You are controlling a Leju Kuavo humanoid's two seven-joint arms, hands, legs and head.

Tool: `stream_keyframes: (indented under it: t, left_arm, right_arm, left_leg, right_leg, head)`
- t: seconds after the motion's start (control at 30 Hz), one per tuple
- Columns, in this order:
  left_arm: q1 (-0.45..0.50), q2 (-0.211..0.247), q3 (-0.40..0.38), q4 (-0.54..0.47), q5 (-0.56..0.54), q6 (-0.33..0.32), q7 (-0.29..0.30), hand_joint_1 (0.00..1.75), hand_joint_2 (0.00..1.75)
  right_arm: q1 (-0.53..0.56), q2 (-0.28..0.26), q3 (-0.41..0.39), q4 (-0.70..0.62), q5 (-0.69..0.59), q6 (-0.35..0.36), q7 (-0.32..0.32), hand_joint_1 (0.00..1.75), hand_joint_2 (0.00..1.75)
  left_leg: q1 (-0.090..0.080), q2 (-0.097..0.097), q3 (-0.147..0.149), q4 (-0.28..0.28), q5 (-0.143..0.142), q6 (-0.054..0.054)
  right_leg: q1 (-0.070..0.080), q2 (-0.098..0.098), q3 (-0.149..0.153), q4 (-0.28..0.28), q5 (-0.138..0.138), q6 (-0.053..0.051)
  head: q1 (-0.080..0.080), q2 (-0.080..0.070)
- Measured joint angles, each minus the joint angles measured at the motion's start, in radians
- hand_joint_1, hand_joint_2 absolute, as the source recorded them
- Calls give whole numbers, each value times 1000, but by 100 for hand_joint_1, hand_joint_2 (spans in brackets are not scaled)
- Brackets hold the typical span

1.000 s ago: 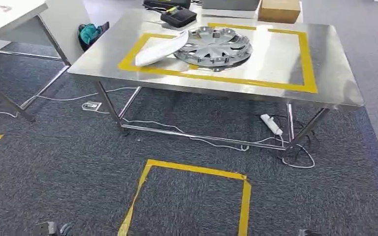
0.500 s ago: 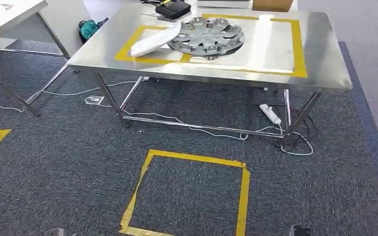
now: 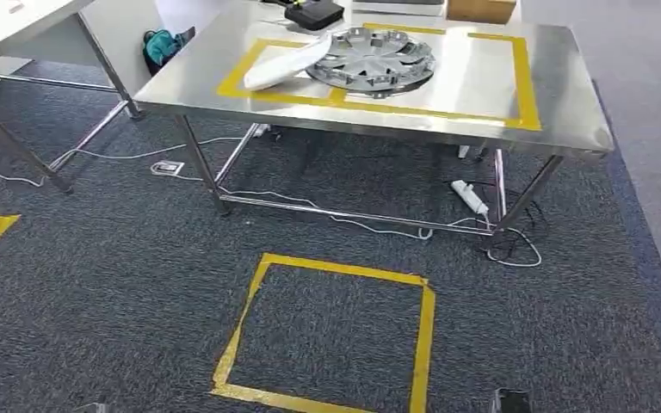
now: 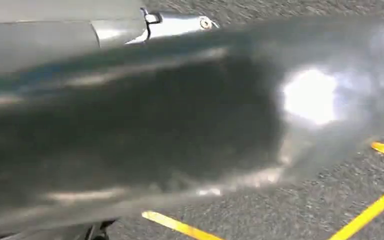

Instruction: Take the parts from the cabinet and place them on the table.

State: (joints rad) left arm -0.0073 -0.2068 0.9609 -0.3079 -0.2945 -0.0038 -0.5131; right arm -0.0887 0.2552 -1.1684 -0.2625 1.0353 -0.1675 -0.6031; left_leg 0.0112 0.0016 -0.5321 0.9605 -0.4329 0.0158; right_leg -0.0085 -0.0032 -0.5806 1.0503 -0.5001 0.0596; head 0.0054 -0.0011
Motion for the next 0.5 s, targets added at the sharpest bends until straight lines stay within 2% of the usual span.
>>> stream_keyframes:
  t: [0.03,0.07,0.1,0.13,0.17,0.23,0.27,0.3,0.33,0.4,0.43,0.47,0.5]
  left_arm:
    - [0,0,2,0,-3,0,0,0,0]
    - [1,-1,2,0,-6,0,-1,0,0]
    - [1,-1,5,0,-8,0,-2,0,0]
    - [1,-1,6,0,-9,1,-2,0,0]
    - [1,-1,7,0,-9,1,-2,0,0]
    - [2,-2,8,0,-10,1,-2,0,0]
    - [2,-2,8,0,-10,1,-2,0,0]
    - [2,-2,9,0,-10,1,-2,0,0]
    - [2,-2,10,0,-11,1,-2,0,0]
    - [2,-2,14,0,-11,4,-2,0,0]
    - [4,-2,17,0,-12,6,-2,0,0]
    - [5,-1,22,0,-12,7,-2,0,0]
    - [6,-1,24,0,-12,10,-2,0,0]
  right_arm:
    - [-2,0,3,0,0,0,0,0,0]
    - [-2,0,4,0,1,2,1,0,0]
    - [-2,1,6,0,3,3,1,0,0]
    - [-1,1,8,1,3,3,2,0,0]
    - [-1,1,10,1,3,3,2,0,0]
    - [-3,1,12,1,3,3,2,0,0]
    - [-6,1,13,1,3,3,2,0,0]
    - [-11,2,14,1,3,3,2,0,0]
    - [-12,3,14,1,4,3,1,0,0]
    - [-9,4,17,2,6,7,4,0,0]
    - [-8,5,19,2,8,8,5,0,0]
    - [-11,8,20,2,8,8,5,0,0]
    - [-15,9,21,2,8,8,5,0,0]
  left_leg:
    - [-2,0,-8,1,6,4]
    - [-4,0,-17,2,12,6]
    - [-7,0,-25,2,18,6]
    - [-9,0,-32,3,23,6]
    - [-10,0,-38,3,29,6]
    - [-11,-2,-49,5,39,1]
    - [-11,-2,-52,6,44,-3]
    - [-17,-2,-55,8,50,-10]
    - [-16,-1,-57,10,54,-15]
    - [-11,-1,-58,6,67,-27]
    - [-11,-1,-61,5,75,-34]
    - [-9,-3,-69,12,61,-39]
    - [-10,-2,-85,49,10,-45]
  right_leg:
    - [0,0,-33,87,-54,2]
    - [0,0,-64,171,-95,4]
    - [0,0,-86,237,-121,5]
    - [0,0,-86,254,-122,3]
    - [0,0,-67,233,-106,1]
    - [1,0,45,51,-29,-7]
    - [0,0,101,-38,-4,-11]
    - [4,1,115,-79,-20,-12]
    - [5,4,109,-78,-7,-21]
    - [12,4,100,-69,-1,-31]
    - [11,3,94,-71,9,-40]
    - [5,1,87,-72,20,-48]
    - [4,2,83,-72,30,-57]
  head:
    - [1,0]
    - [1,0]
    - [1,0]
    - [0,0]
    - [1,0]
    - [1,0]
    - [1,0]
    - [1,0]
    - [-2,0]
    - [-1,0]
    - [0,0]
    - [0,0]
    - [-5,0]
